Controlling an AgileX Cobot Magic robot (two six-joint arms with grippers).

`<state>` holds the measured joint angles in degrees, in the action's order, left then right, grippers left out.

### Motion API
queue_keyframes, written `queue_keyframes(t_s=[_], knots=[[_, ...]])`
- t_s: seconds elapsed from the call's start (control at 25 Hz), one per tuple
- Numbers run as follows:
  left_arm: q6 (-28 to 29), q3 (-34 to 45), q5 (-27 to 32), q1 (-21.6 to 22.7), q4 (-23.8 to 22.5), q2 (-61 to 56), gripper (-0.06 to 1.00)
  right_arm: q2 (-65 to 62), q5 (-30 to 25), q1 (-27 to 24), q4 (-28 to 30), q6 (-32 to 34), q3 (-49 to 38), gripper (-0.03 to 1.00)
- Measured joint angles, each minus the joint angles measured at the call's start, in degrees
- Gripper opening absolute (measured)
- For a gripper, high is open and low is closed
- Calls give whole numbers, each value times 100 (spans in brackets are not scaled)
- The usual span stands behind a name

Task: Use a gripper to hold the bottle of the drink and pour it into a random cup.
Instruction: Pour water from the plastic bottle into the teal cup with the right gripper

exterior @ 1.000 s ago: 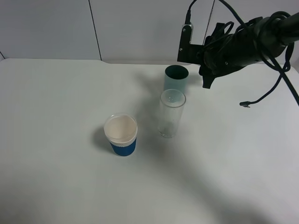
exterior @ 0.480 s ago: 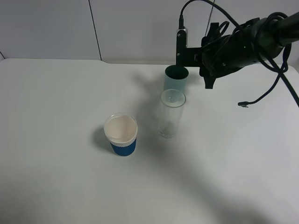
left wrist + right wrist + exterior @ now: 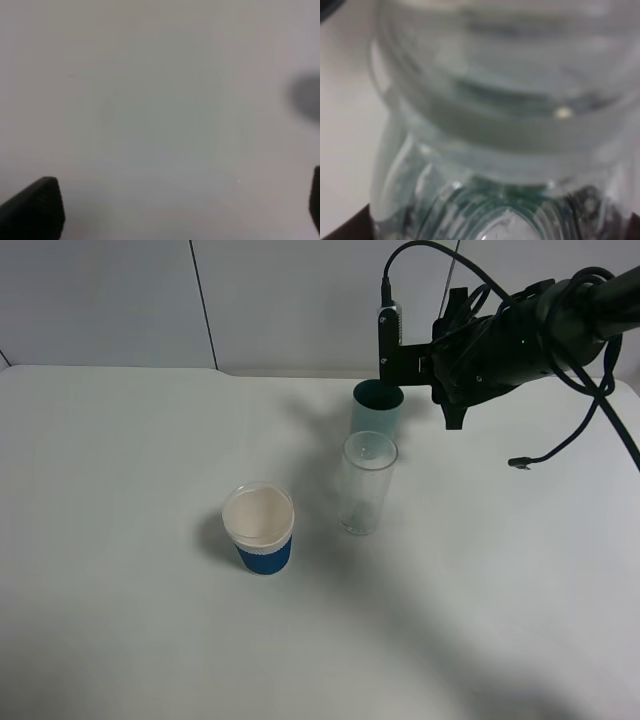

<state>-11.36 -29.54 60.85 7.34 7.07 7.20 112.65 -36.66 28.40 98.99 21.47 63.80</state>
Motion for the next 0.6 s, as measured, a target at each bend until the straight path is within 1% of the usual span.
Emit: queue_keyframes(t_s=[0.28,0.36,0.6], knots=[[0,0,0,0,0,0,99,0,0,0,0,-233,0,56],[0,0,0,0,0,0,99,0,-12,0,0,-386,0,56],[0,0,0,0,0,0,99,0,-219,0,0,-589,0,56]])
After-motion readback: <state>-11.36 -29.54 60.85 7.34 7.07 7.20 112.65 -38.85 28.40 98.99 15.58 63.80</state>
